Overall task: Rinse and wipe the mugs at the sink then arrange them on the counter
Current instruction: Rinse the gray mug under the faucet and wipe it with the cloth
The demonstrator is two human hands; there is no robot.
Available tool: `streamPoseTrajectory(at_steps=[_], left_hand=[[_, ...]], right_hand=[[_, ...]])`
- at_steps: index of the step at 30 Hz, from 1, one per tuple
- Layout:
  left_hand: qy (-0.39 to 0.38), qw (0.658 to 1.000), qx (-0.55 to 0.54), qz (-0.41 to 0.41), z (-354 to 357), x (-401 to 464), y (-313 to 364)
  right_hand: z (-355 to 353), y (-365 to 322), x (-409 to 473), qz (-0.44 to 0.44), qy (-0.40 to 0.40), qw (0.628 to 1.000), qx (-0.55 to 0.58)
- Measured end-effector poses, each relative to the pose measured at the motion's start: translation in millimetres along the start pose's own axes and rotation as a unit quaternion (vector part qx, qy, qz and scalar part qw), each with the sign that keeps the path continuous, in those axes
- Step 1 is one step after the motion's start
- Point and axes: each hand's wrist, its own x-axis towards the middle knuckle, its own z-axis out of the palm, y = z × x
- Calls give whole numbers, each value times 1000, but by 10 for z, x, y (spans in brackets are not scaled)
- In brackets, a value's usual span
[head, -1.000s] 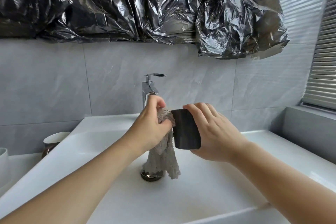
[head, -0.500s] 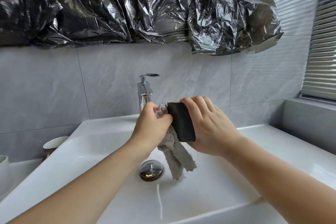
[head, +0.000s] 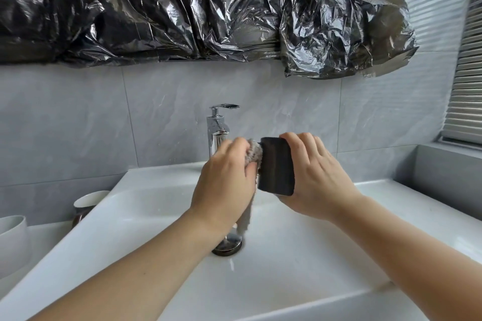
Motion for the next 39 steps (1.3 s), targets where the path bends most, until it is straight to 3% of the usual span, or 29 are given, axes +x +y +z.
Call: streamPoseTrajectory(at_steps=[2, 4, 10, 11, 13, 15, 17, 20, 22, 24, 26, 28, 30, 34, 39], left_hand=[[-11, 995, 44, 87, 48, -8, -89], [-36, 991, 41, 124, 67, 5, -167], [-224, 973, -23, 46, 118, -110, -163], [-197, 979, -40, 34, 115, -93, -183], [-50, 995, -88, -2, 56, 16, -196], [54, 986, -157, -33, -6, 118, -157], [6, 980, -198, -12, 1, 138, -101], [-178, 965, -184, 57, 62, 9, -69], [-244, 946, -185, 103, 83, -57, -69], [-217, 949, -193, 122, 75, -50, -81], [-144, 966, -193, 92, 60, 7, -78], [-85, 988, -121, 54, 59, 48, -73], [-108, 993, -51, 8, 58, 56, -79], [-212, 956, -199, -48, 50, 44, -74], [-221, 952, -206, -37, -26, 119, -84]], right_hand=[[-10, 17, -9, 2, -5, 1000, 9], [-7, 28, -16, 2, -11, 1000, 12], [-2, 154, -50, 72, 3, 997, 42], [-12, 171, -52, 85, 10, 995, 58], [-11, 183, -53, 73, 2, 995, 66], [9, 170, -63, 34, -29, 996, 75], [23, 131, -63, 7, -61, 991, 117], [44, 119, -55, -5, -73, 985, 159], [36, 164, -67, 22, -61, 982, 175], [22, 182, -65, 28, -49, 981, 188], [7, 145, -45, 15, -59, 979, 195], [-1, 75, -25, 0, -83, 977, 194], [5, 44, -27, -12, -99, 977, 190], [-16, 84, -57, 13, -95, 976, 196], [4, 85, -43, 15, -73, 978, 194]])
